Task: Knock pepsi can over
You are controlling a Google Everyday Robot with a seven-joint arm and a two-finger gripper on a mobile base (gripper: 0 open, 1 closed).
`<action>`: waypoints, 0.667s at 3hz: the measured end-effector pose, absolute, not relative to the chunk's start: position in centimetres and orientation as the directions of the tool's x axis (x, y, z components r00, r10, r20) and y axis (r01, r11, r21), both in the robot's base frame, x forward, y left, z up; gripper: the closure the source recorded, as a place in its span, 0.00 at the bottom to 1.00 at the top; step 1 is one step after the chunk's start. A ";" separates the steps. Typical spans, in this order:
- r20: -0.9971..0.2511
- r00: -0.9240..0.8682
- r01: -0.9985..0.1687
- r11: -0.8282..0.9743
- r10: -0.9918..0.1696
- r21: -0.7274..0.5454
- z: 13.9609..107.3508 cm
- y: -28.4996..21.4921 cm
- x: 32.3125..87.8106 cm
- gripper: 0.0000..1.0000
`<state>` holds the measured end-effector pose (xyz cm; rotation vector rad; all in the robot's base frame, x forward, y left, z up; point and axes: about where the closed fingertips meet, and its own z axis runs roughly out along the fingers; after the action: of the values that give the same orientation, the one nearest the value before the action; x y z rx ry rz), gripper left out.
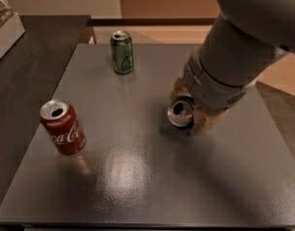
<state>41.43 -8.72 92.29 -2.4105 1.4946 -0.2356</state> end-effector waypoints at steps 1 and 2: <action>0.054 0.454 -0.850 -0.451 -0.889 -0.273 91.5 -9.1 42.0 0.83; 0.113 0.470 -0.849 -0.484 -0.875 -0.213 90.8 -9.1 42.2 0.60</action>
Offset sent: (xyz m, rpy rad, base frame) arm 0.0138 -0.0091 -0.0336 -0.2760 0.1114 0.0427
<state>42.22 -9.14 90.83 -2.5828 1.5226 -0.3126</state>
